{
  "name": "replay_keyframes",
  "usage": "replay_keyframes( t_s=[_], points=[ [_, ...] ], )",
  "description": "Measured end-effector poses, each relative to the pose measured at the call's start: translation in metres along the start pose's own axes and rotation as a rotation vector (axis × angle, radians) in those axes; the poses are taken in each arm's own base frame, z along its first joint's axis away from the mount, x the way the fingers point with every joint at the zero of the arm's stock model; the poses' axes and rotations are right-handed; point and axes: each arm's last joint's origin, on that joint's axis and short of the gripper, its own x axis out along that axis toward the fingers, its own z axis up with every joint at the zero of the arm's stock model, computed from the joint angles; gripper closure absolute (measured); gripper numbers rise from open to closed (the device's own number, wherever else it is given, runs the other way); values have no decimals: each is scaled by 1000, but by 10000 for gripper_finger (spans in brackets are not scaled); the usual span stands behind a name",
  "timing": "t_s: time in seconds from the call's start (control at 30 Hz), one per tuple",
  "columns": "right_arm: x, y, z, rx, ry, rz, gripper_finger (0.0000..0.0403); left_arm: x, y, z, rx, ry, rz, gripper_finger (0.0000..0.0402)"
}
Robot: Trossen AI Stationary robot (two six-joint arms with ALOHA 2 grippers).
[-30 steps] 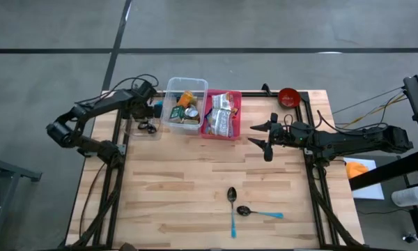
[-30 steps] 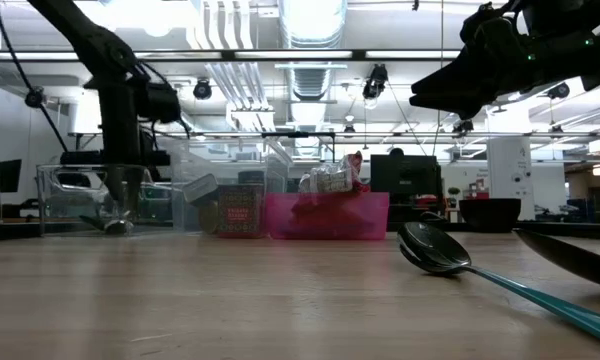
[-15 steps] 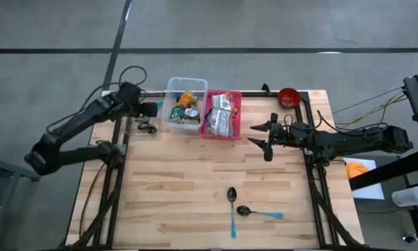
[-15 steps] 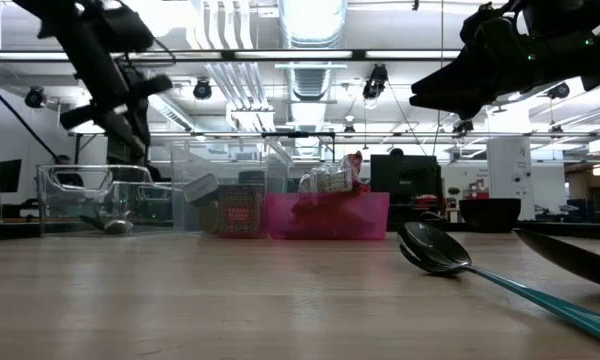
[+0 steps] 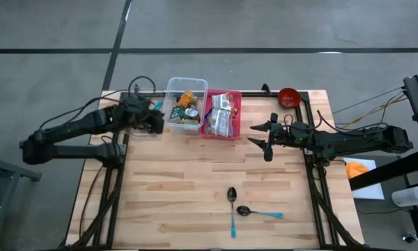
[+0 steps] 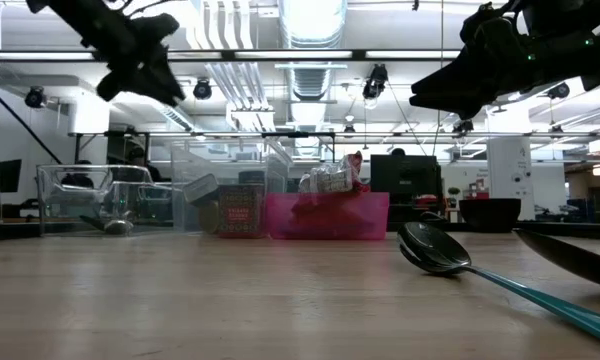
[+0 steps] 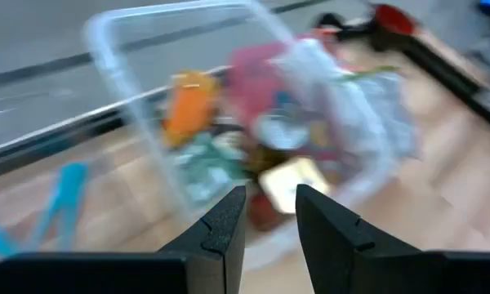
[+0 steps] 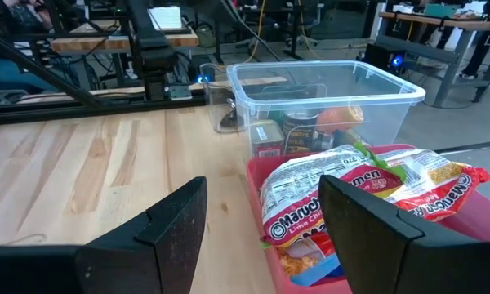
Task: Pick & Place Food Item
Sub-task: Put the blue spoon into the left transparent bin
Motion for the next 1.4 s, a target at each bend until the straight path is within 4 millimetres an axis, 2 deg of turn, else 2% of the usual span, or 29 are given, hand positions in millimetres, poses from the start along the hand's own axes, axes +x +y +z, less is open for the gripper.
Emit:
replay_keyframes(
  t_s=[0.27, 0.67, 0.93, 1.4],
  points=[
    [0, 0, 0, 0, 0, 0, 168, 4, -50, -15, 32, -33, -152, 290],
    [0, 0, 0, -1, 0, 0, 168, 41, -120, -58, 154, 28, -306, 290],
    [0, 0, 0, 0, 0, 0, 168, 65, -150, -95, 132, 94, -348, 290],
    [0, 0, 0, -1, 0, 0, 168, 84, -194, -148, 65, 87, -516, 290]
  ],
)
